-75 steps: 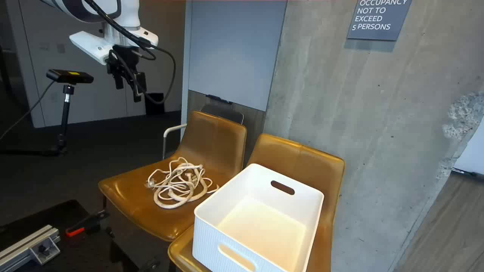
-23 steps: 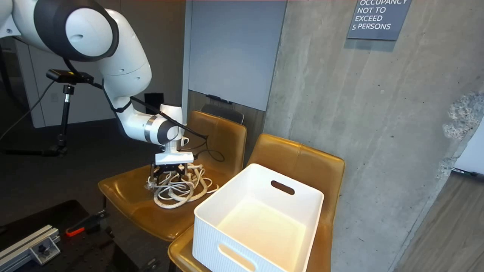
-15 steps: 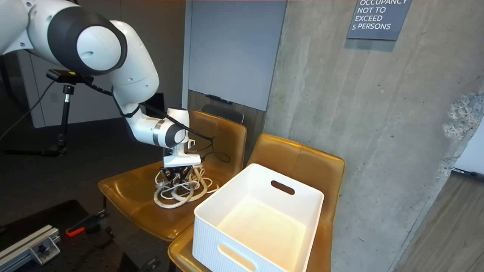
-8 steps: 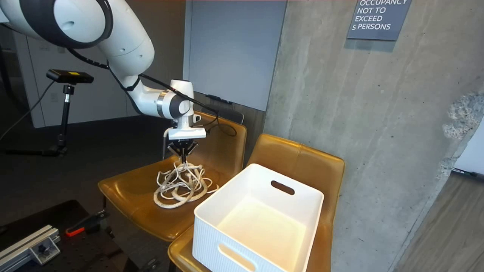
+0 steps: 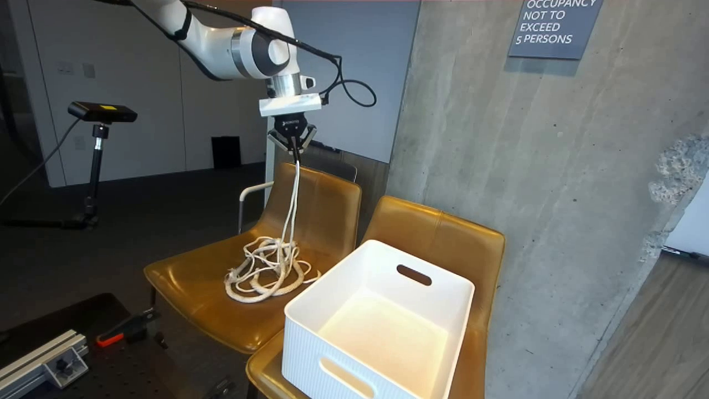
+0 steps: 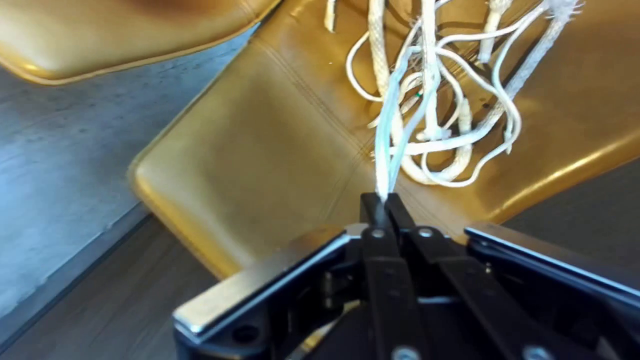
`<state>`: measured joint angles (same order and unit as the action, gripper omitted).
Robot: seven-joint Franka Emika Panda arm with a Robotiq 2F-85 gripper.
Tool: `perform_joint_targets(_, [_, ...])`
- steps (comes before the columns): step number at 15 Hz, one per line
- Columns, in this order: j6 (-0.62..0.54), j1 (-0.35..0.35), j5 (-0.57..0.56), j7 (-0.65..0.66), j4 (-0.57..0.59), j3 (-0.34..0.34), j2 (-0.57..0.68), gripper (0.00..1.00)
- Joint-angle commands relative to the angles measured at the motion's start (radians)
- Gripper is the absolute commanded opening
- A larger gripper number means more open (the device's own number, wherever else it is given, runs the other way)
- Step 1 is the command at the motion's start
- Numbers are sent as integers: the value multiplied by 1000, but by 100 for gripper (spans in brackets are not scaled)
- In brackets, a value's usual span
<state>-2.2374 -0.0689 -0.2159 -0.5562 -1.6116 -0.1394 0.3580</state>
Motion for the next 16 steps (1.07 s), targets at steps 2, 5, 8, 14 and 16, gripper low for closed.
perform_joint_targets(2, [118, 15, -15, 40, 139, 45, -98, 1])
perform_joint_targets(5, [193, 30, -20, 60, 290, 79, -116, 1])
perform_joint_targets(8, [265, 48, -35, 82, 458, 112, -114, 1])
perform_joint_targets(14, [425, 110, -31, 69, 779, 177, -96, 1])
perform_joint_targets(16, [468, 138, -26, 63, 873, 198, -84, 1])
